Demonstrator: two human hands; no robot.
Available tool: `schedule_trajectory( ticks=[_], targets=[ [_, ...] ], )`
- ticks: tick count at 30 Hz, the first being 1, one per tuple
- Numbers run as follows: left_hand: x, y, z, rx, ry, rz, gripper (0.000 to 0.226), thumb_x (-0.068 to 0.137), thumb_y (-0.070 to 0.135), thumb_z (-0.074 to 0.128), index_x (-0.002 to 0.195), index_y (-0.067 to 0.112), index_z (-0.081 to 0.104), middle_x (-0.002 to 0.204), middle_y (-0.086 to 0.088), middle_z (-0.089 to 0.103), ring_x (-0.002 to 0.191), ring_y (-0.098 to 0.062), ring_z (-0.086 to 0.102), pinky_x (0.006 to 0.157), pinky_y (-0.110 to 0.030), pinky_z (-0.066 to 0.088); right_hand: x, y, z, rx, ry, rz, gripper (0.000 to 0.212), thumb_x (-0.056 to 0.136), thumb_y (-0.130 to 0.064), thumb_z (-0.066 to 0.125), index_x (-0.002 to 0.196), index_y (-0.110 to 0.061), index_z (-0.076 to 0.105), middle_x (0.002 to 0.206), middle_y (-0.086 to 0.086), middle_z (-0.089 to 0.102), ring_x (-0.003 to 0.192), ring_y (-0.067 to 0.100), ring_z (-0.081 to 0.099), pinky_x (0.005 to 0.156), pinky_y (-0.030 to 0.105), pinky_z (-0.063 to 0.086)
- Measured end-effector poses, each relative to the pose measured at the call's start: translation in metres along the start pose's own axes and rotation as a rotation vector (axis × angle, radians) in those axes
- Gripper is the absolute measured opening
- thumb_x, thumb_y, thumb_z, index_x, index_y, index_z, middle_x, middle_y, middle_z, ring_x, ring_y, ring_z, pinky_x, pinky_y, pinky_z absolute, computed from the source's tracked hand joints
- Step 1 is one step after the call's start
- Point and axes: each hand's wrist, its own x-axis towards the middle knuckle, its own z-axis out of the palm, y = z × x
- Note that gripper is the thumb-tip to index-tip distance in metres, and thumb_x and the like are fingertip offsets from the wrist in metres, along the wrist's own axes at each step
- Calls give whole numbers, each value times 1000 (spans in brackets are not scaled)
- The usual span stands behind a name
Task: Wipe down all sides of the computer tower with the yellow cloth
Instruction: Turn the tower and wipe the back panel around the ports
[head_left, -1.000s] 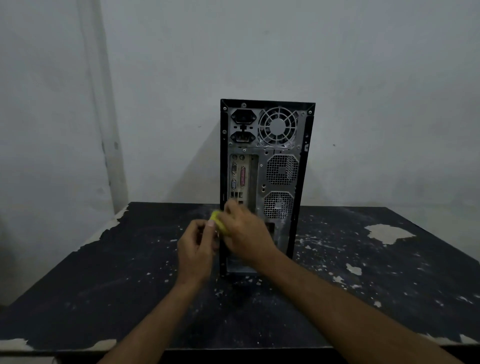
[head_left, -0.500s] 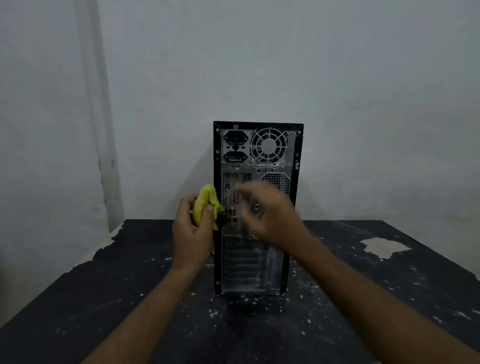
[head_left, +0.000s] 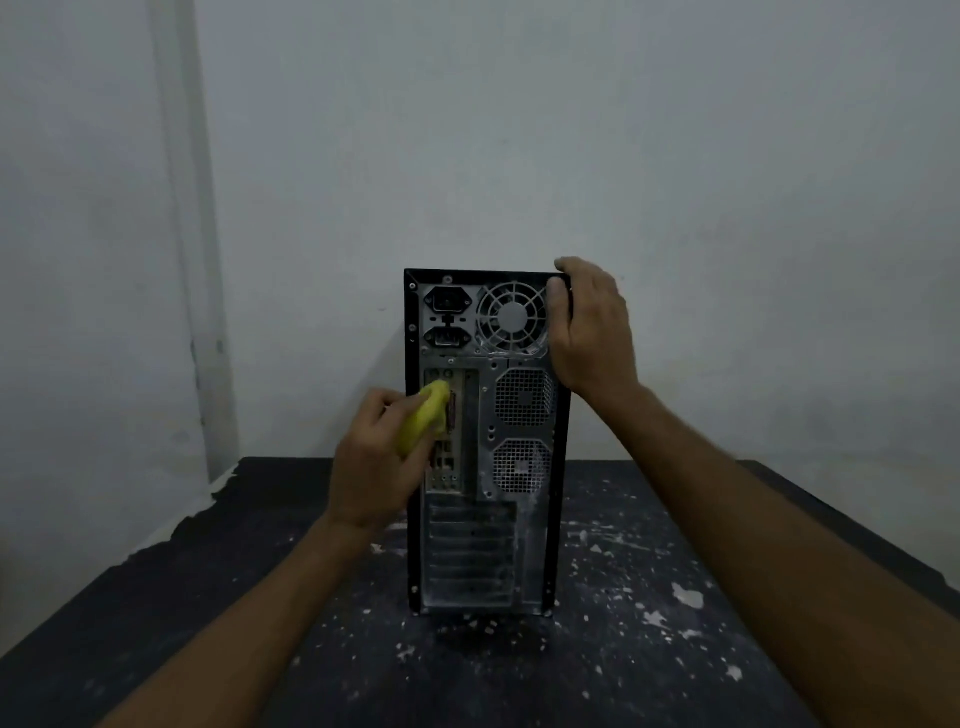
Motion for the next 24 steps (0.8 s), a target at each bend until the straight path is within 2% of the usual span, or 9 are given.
schedule_trajectory(
  ticks=[2,6,9,11,14,18,22,24],
  targets=[
    [-15,-1,5,-17,-23,21,39,93,27,71,120,1,68,100,-5,50,78,-15,50,57,-31,48,-1,-2,1,13,8,15,37,108,-30,39,132,-8,57,130,8,62,125,23,51,105,41,42],
    [-56,-10,-1,-34,-167,20,43,98,43,59,116,4,63,104,-1,50,75,-14,52,54,-35,52,-3,0,6,23,27,26,37,108,-31,39,131,-9,57,128,7,63,121,23,53,101,41,43],
    [-14,-3,-13,-69,-41,-62,23,101,27,65,105,6,62,99,1,52,76,-10,49,64,-15,45,-4,-3,14,52,88,48,37,107,-33,39,129,-9,58,127,6,63,120,23,54,100,43,45],
    [19,2,-18,-39,45,-51,17,99,18,69,105,3,63,98,-3,54,79,-10,49,68,-9,40,-5,-5,18,57,121,60,38,107,-33,38,127,-9,58,126,6,63,119,23,54,99,44,46],
    [12,-2,-16,-53,26,-44,18,100,21,66,105,4,61,97,-3,52,78,-10,47,67,-9,39,-5,-4,20,56,155,46,38,107,-33,38,126,-9,59,125,7,63,119,24,54,98,45,46],
    [-22,-6,-11,-34,-86,-34,28,99,35,60,105,8,62,95,1,52,75,-10,48,63,-18,41,-7,-5,25,51,181,53,34,107,-31,39,127,-11,58,128,5,62,120,23,52,97,42,45],
    [45,5,-15,9,66,-48,20,96,19,71,107,3,65,96,-5,56,74,-6,46,65,-7,40,-7,-3,26,49,184,47,35,107,-32,38,128,-12,57,129,3,60,120,22,51,96,42,44],
    [49,9,-11,27,70,-60,22,95,19,73,108,2,67,96,-6,56,71,-8,47,62,-7,39,-8,0,23,52,169,36,34,106,-32,38,128,-13,56,129,2,60,120,22,50,96,43,44]
  ],
)
